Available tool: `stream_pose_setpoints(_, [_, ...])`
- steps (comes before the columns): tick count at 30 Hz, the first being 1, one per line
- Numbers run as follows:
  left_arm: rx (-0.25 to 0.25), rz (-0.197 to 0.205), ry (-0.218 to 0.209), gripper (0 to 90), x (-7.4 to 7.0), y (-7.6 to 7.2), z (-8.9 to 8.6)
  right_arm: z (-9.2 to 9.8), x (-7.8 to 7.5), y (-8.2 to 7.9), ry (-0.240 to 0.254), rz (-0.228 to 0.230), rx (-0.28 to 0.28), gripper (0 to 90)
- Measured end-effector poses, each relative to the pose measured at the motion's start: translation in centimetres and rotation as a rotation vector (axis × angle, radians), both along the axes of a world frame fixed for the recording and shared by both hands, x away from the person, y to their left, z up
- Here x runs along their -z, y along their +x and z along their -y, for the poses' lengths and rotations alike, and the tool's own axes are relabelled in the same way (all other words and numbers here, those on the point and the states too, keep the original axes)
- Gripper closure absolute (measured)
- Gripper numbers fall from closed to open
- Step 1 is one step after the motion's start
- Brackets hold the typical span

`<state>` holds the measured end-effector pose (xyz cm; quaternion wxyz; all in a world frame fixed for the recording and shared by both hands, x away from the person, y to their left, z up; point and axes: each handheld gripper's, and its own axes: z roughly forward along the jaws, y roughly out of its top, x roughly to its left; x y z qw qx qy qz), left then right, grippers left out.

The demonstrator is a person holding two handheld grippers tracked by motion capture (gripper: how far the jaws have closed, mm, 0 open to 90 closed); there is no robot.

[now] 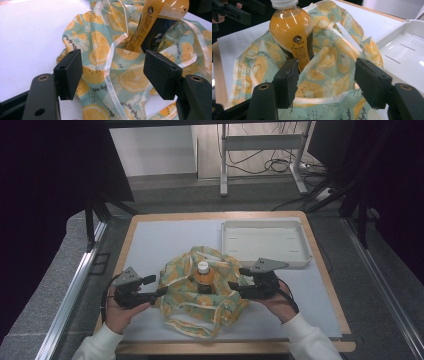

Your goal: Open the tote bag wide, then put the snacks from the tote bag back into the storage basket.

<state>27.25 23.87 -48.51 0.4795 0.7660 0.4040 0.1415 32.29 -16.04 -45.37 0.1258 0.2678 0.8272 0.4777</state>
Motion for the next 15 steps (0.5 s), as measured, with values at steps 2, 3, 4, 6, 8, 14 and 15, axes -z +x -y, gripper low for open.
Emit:
stream_pose_setpoints(2, [0.002,-0.002,0.001,31.7,0.06,0.06,0.04,-0.06,-0.13,-0.08,-0.003,0.003,0.001,34.6])
stream_pose_setpoints(3, [0.003,0.000,0.001,31.6,0.07,0.06,0.05,-0.12,-0.18,-0.08,-0.005,0.006,-0.001,34.3])
stream_pose_setpoints(4, [0.004,0.002,0.001,31.6,0.07,0.06,0.04,-0.16,-0.21,-0.10,-0.006,0.006,0.000,34.1])
stream_pose_setpoints(6, [0.005,0.006,0.002,31.6,0.05,0.05,-0.05,-0.28,-0.24,-0.06,-0.006,0.008,-0.001,33.7])
stream_pose_setpoints(8, [-0.001,0.009,0.001,31.7,0.05,0.06,-0.17,-0.37,-0.20,0.07,-0.006,0.007,-0.003,33.2])
stream_pose_setpoints(14, [-0.013,0.011,0.005,31.8,0.15,0.25,-0.36,-0.90,-0.14,0.10,-0.008,0.004,-0.014,30.4])
stream_pose_setpoints(15, [-0.015,0.011,0.006,31.8,0.18,0.27,-0.38,-0.99,-0.17,0.09,-0.007,0.003,-0.014,29.8])
